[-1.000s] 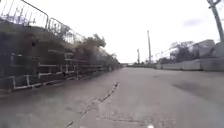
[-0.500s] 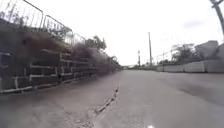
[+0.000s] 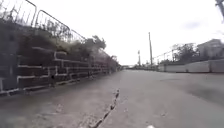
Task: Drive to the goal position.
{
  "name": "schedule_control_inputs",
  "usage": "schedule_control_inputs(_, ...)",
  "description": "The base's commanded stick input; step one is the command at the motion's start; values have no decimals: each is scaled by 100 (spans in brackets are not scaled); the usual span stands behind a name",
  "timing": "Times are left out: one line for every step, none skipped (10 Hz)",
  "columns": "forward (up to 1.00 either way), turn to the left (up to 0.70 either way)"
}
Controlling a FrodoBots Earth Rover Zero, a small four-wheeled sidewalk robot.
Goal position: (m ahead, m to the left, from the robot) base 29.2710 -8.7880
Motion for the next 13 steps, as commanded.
schedule_control_inputs(70,0)
schedule_control_inputs(70,0)
schedule_control_inputs(70,0)
schedule_control_inputs(70,0)
schedule_control_inputs(70,0)
schedule_control_inputs(70,0)
schedule_control_inputs(70,0)
schedule_control_inputs(70,0)
schedule_control_inputs(70,0)
schedule_control_inputs(70,0)
schedule_control_inputs(70,0)
schedule_control_inputs(70,-7)
schedule_control_inputs(70,-21)
